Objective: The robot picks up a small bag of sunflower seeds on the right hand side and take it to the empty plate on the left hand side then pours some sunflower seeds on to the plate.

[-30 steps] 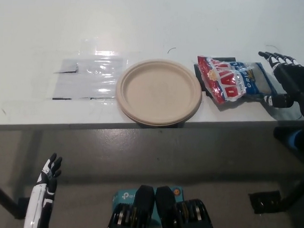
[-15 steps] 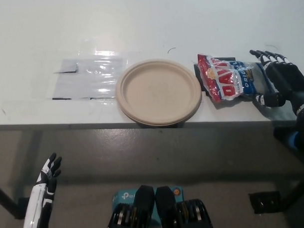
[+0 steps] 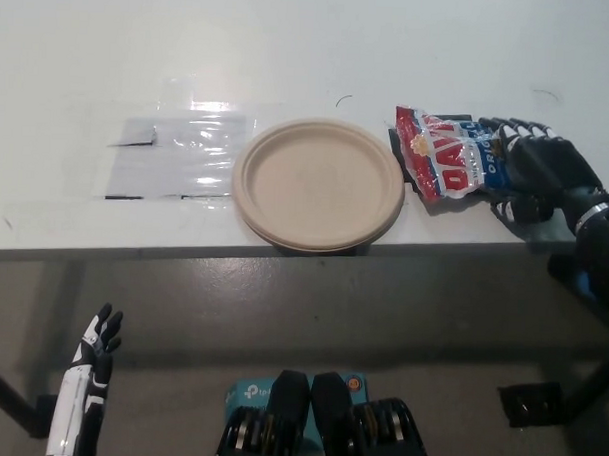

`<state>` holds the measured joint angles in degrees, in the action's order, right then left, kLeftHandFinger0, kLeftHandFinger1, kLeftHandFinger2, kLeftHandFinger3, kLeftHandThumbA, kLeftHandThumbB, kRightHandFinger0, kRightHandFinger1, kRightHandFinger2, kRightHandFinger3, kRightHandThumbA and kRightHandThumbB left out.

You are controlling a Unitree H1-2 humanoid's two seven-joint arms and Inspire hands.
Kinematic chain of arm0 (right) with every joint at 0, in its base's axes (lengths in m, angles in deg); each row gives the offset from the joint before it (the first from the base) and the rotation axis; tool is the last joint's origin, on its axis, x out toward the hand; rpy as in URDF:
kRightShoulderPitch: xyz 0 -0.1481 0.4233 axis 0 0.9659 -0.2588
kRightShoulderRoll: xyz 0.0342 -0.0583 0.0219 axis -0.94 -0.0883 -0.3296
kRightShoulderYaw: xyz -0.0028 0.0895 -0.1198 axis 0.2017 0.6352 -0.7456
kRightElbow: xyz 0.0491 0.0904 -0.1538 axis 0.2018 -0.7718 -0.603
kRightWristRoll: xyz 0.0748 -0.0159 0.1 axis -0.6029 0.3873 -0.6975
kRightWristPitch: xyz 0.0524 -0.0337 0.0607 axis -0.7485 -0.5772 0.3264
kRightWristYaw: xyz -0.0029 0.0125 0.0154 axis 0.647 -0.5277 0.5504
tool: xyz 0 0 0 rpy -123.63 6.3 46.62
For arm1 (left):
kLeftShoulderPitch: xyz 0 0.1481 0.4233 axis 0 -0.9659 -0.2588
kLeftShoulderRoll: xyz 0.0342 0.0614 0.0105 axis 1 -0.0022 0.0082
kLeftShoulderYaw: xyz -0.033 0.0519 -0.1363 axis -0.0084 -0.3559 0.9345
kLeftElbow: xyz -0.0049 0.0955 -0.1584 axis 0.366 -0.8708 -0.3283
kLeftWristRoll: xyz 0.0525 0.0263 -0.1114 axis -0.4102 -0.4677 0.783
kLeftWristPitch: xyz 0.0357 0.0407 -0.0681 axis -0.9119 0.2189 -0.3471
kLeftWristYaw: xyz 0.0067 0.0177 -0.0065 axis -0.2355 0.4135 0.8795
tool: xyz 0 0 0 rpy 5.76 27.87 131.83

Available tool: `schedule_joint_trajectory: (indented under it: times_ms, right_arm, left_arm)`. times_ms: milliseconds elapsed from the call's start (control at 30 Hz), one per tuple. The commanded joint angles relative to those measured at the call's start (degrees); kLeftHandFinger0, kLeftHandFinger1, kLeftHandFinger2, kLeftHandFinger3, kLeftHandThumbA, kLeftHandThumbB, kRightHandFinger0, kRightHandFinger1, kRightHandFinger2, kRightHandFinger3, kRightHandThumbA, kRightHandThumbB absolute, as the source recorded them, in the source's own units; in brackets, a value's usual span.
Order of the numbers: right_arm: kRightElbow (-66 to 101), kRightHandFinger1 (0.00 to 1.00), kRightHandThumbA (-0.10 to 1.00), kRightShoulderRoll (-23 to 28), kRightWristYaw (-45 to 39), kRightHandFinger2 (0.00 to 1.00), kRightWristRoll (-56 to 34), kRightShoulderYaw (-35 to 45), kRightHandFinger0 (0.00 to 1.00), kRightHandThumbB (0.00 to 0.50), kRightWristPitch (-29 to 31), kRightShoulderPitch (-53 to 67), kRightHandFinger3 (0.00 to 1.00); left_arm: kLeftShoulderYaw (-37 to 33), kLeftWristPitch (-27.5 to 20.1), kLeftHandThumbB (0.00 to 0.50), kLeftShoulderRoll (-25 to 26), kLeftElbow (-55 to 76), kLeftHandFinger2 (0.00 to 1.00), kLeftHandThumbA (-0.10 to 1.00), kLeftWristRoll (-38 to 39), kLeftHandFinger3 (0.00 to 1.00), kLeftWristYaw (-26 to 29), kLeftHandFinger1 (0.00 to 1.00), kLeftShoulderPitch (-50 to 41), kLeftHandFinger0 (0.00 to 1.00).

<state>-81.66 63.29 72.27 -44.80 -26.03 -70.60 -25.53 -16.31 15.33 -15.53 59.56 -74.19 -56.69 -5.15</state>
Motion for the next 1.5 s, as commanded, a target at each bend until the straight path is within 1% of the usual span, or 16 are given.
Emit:
schedule_joint_trajectory:
  times_ms: [0,33,133,367,467,700,733,767,967,1133,1267,1333,1367,1400,1433,1467]
  right_arm:
    - [-1.83,1.0,0.81,0.65,1.14,1.0,0.38,-0.58,1.0,0.5,2.31,-4.43,1.0]
    - [-2.69,1.0,0.8,0.53,1.48,1.0,0.54,-0.88,1.0,0.5,2.6,-4.71,1.0]
    - [-5.02,1.0,0.86,0.49,2.21,1.0,1.12,-1.8,1.0,0.5,3.19,-5.13,1.0]
    - [-8.25,1.0,0.86,-0.01,3.44,1.0,1.27,-2.76,1.0,0.5,3.34,-6.06,1.0]
    - [-9.0,1.0,0.86,-0.12,4.09,1.0,1.24,-2.89,1.0,0.5,3.51,-6.52,1.0]
    - [-9.79,1.0,0.84,-0.15,4.21,1.0,1.23,-3.04,1.0,0.5,3.24,-7.7,1.0]
    - [-9.79,1.0,0.84,-0.16,4.19,1.0,1.26,-3.08,1.0,0.5,3.16,-7.77,1.0]
    - [-9.95,1.0,0.82,-0.27,4.13,1.0,1.33,-3.19,1.0,0.5,3.01,-7.94,1.0]
    - [-11.86,1.0,0.8,-1.18,4.9,1.0,1.51,-3.73,1.0,0.5,2.97,-9.37,1.0]
    - [-13.27,1.0,0.78,-2.29,5.02,1.0,1.5,-4.41,1.0,0.5,2.88,-11.0,1.0]
    - [-17.92,1.0,0.78,-3.7,5.02,1.0,2.06,-6.23,1.0,0.5,2.98,-13.15,1.0]
    - [-22.66,1.0,0.71,-4.96,5.48,1.0,1.6,-6.88,1.0,0.5,3.79,-14.42,1.0]
    - [-24.48,1.0,0.71,-5.4,5.8,1.0,1.46,-7.11,1.0,0.5,4.09,-14.89,1.0]
    - [-27.69,1.0,0.63,-6.29,6.36,1.0,1.82,-7.9,1.0,0.5,3.65,-15.77,1.0]
    - [-29.43,1.0,0.55,-6.85,7.11,1.0,2.29,-8.55,1.0,0.5,2.74,-16.32,1.0]
    - [-32.41,1.0,0.26,-7.8,9.21,1.0,3.61,-10.17,1.0,0.44,0.93,-17.2,1.0]
  left_arm:
    - [0.36,-1.87,0.086,0.52,1.39,1.0,1.0,0.16,1.0,1.31,1.0,0.43,1.0]
    - [0.45,-2.05,0.073,0.54,1.29,1.0,1.0,0.37,1.0,1.3,1.0,0.43,1.0]
    - [0.47,-2.51,0.058,0.67,1.03,1.0,1.0,0.21,1.0,1.31,1.0,0.51,1.0]
    - [0.56,-3.01,0.073,0.83,0.65,1.0,1.0,0.1,1.0,1.3,1.0,0.59,1.0]
    - [0.67,-2.36,0.064,0.85,1.04,1.0,1.0,0.27,1.0,1.15,1.0,0.37,1.0]
    - [0.85,-2.36,0.073,0.69,0.88,1.0,1.0,0.07,1.0,1.33,1.0,0.35,1.0]
    - [0.84,-2.49,0.059,0.73,0.82,1.0,1.0,0.11,1.0,1.26,1.0,0.36,1.0]
    - [0.85,-2.9,0.068,0.76,0.54,1.0,1.0,0.26,1.0,1.21,1.0,0.32,1.0]
    - [0.79,-2.29,0.078,0.58,1.12,1.0,1.0,0.23,1.0,1.13,1.0,-0.03,1.0]
    - [0.85,-2.78,0.056,0.42,0.99,1.0,1.0,0.31,1.0,1.32,1.0,-0.11,1.0]
    - [0.99,-2.98,0.052,0.5,0.78,1.0,1.0,0.64,1.0,1.27,1.0,-0.06,1.0]
    - [0.99,-3.28,0.053,0.5,0.71,1.0,1.0,0.84,1.0,1.22,1.0,-0.02,1.0]
    - [0.99,-3.27,0.052,0.49,0.74,1.0,1.0,0.78,1.0,1.24,1.0,-0.01,1.0]
    - [0.99,-2.47,0.066,0.46,1.16,1.0,1.0,0.82,1.0,1.1,1.0,-0.15,1.0]
    - [1.0,-2.15,0.065,0.41,1.46,1.0,1.0,0.62,1.0,1.17,1.0,-0.24,1.0]
    - [1.0,-2.41,0.06,0.38,1.42,1.0,1.0,0.63,1.0,1.21,1.0,-0.23,1.0]
